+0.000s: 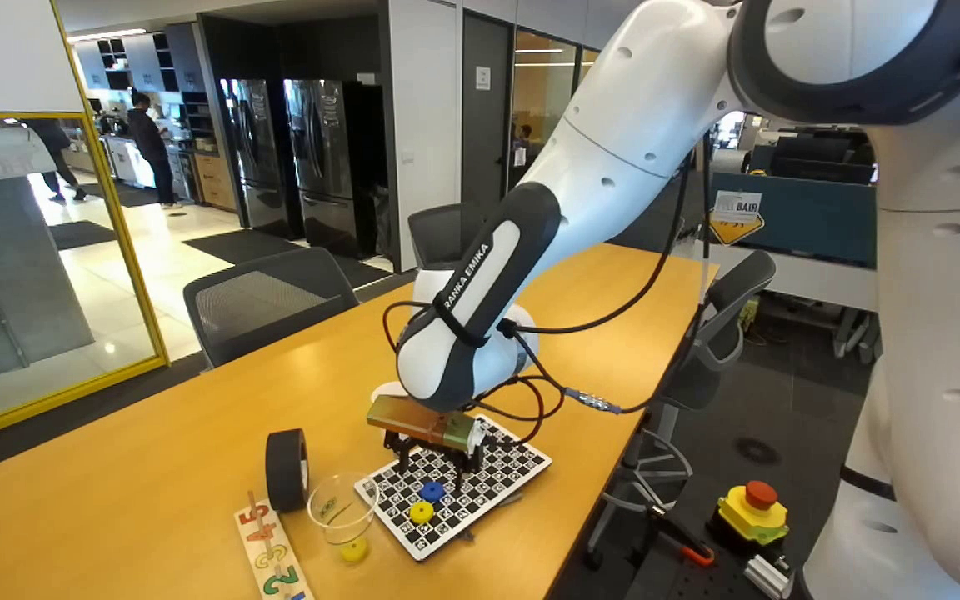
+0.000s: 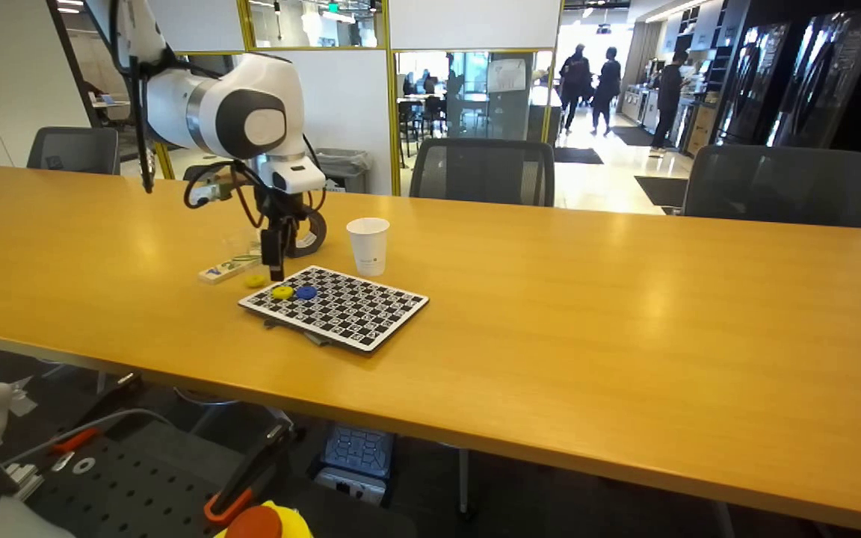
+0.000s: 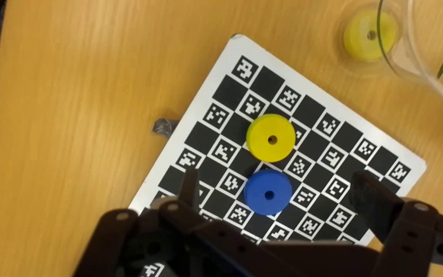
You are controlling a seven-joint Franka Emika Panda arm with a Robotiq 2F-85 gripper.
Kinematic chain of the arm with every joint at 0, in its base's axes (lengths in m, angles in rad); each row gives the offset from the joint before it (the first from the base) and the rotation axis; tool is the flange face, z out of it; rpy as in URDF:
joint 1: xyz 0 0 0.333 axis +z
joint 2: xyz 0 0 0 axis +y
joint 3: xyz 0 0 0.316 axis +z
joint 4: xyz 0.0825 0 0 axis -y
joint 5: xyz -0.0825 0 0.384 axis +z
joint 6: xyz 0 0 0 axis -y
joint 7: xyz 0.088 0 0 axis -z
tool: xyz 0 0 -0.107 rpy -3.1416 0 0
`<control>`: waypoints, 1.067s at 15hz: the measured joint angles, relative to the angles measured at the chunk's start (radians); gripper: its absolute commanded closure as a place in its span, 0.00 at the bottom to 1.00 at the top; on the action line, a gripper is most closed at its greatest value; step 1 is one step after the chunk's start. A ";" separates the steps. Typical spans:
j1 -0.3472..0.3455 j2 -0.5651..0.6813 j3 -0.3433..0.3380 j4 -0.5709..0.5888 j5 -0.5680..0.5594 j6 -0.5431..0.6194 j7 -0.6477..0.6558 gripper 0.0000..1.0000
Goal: Put the tiles on the board in the cups
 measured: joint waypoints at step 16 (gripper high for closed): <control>0.100 0.144 -0.098 0.129 -0.191 -0.065 0.211 0.00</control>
